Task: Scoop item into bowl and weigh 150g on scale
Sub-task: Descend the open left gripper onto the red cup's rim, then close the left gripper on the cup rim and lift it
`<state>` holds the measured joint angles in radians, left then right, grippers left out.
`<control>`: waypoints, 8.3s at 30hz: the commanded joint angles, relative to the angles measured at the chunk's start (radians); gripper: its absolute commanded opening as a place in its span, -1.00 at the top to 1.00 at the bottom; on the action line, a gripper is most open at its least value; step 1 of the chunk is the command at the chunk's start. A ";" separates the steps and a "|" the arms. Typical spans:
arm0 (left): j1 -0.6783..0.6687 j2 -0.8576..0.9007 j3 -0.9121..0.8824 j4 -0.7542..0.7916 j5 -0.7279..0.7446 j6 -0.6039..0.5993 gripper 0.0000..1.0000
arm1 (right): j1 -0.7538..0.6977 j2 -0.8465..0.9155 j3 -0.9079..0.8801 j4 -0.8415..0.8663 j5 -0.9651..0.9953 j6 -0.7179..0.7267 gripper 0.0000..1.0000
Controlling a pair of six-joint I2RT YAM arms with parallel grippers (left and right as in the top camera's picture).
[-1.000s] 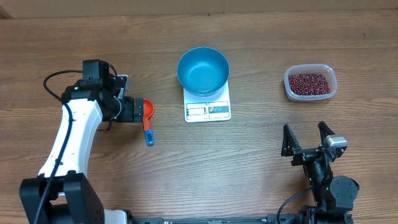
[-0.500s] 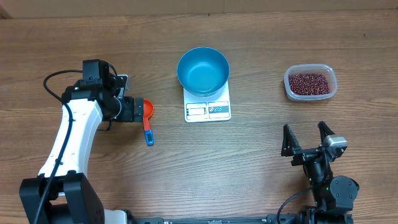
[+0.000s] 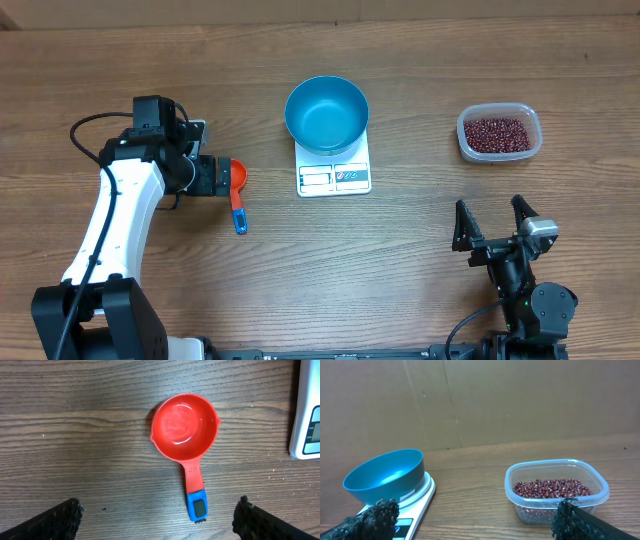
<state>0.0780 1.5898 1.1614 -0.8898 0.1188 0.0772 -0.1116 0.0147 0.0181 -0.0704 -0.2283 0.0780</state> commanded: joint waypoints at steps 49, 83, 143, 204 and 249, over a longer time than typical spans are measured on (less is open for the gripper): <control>-0.006 0.090 -0.014 0.021 0.000 -0.013 -0.99 | -0.001 -0.012 -0.010 0.005 0.010 0.000 -1.00; -0.006 0.162 -0.014 0.094 -0.048 -0.036 -0.99 | -0.001 -0.012 -0.010 0.005 0.010 0.000 -1.00; -0.006 0.289 -0.014 0.233 -0.048 -0.058 -0.04 | -0.001 -0.012 -0.010 0.005 0.010 -0.001 -1.00; -0.006 0.192 -0.012 0.000 0.058 -0.410 0.91 | -0.001 -0.012 -0.010 0.005 0.010 0.000 -1.00; -0.007 0.192 -0.012 0.005 0.058 -0.497 0.91 | -0.001 -0.012 -0.010 0.005 0.010 -0.001 -1.00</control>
<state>0.0780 1.8065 1.1534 -0.8837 0.1616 -0.3889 -0.1112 0.0147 0.0181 -0.0704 -0.2279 0.0780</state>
